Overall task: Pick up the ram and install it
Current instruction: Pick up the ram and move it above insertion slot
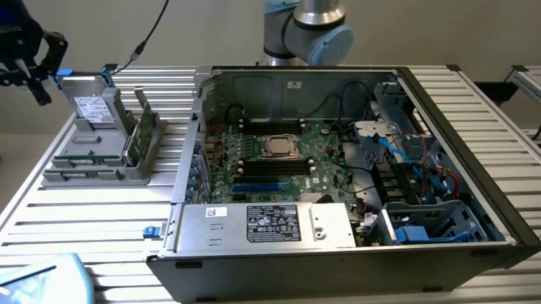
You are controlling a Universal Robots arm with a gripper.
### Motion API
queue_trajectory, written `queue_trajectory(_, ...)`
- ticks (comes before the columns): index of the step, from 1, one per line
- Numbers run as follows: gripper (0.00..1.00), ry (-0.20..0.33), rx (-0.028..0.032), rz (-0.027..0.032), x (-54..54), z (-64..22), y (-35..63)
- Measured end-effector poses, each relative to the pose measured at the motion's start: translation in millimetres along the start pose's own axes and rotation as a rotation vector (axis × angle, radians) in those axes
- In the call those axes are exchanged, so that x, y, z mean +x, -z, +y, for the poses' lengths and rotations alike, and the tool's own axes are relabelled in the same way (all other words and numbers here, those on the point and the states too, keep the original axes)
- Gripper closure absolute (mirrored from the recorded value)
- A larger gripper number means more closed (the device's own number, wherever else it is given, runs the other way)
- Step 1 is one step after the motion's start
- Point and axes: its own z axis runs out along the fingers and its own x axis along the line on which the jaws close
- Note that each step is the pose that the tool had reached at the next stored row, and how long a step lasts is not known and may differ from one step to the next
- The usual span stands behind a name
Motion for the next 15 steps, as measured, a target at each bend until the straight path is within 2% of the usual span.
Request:
queue_trajectory(7,0.89,0.127,0.0045,0.0045,-0.2,-0.2,-3.9)
queue_trajectory(15,0.89,0.272,0.0061,0.0067,-0.4,-0.4,-8.5)
